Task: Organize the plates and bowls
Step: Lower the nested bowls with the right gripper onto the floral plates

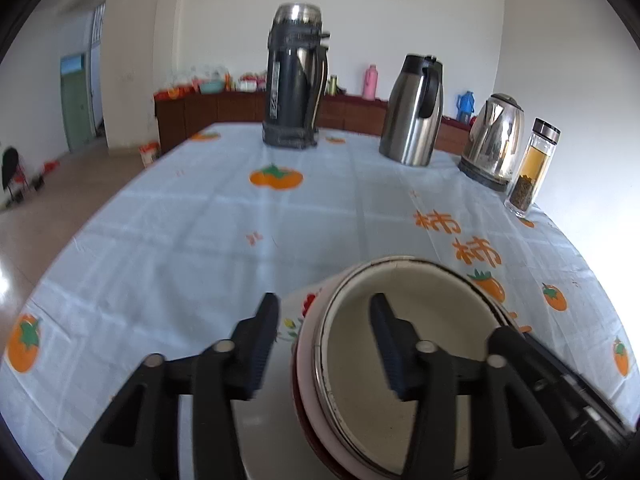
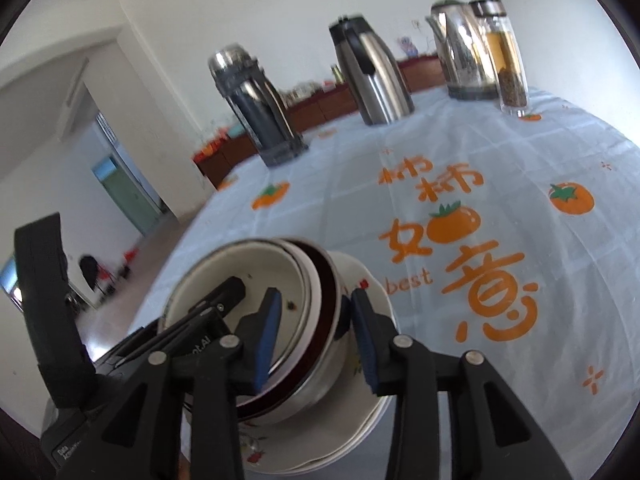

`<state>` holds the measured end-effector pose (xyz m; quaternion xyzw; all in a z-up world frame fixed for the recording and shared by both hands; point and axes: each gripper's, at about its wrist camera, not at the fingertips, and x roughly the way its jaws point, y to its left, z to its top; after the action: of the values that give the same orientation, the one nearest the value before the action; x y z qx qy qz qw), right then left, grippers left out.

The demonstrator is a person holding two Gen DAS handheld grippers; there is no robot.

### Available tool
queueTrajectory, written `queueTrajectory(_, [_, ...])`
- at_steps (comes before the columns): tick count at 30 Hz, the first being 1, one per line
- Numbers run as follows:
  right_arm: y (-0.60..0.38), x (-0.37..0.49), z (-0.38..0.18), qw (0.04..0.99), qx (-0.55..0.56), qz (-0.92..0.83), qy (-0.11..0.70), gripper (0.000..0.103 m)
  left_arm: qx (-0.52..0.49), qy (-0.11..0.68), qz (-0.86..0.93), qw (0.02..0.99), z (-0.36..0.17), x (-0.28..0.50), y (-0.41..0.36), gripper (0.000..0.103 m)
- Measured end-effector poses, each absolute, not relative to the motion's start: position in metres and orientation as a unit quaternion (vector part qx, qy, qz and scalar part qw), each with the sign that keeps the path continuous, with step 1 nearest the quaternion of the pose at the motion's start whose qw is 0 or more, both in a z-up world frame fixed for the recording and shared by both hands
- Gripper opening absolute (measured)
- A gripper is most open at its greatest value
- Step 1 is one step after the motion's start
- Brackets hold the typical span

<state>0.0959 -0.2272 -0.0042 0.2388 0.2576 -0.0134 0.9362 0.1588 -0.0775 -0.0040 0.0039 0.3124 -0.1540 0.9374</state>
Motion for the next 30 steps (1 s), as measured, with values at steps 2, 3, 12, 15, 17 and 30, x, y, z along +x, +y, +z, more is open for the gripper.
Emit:
queueTrajectory(2, [-0.227, 0.089, 0.002, 0.946, 0.228, -0.024, 0.228, 0.043, 0.010, 0.300, -0.146, 0.943, -0.002, 0.156, -0.078, 0.066])
queueTrajectory(3, [-0.227, 0.086, 0.004, 0.950, 0.224, -0.030, 0.217, 0.045, 0.011, 0.299, -0.146, 0.943, -0.002, 0.156, -0.078, 0.066])
queueTrajectory(12, [-0.230, 0.087, -0.002, 0.952, 0.220, -0.051, 0.208, 0.051, 0.006, 0.303, -0.150, 0.941, -0.006, 0.157, -0.077, 0.066])
queueTrajectory(15, [-0.233, 0.083, -0.003, 0.953, 0.219, -0.065, 0.200, 0.060, 0.007, 0.293, -0.148, 0.944, -0.004, 0.154, -0.076, 0.066])
queueTrajectory(17, [-0.235, 0.082, -0.003, 0.953, 0.221, -0.072, 0.197, 0.060, 0.013, 0.285, -0.145, 0.947, -0.004, 0.152, -0.077, 0.066])
queueTrajectory(30, [-0.236, 0.064, 0.004, 0.964, 0.195, -0.117, 0.139, 0.075, 0.002, 0.231, -0.128, 0.964, -0.001, 0.139, -0.067, 0.073])
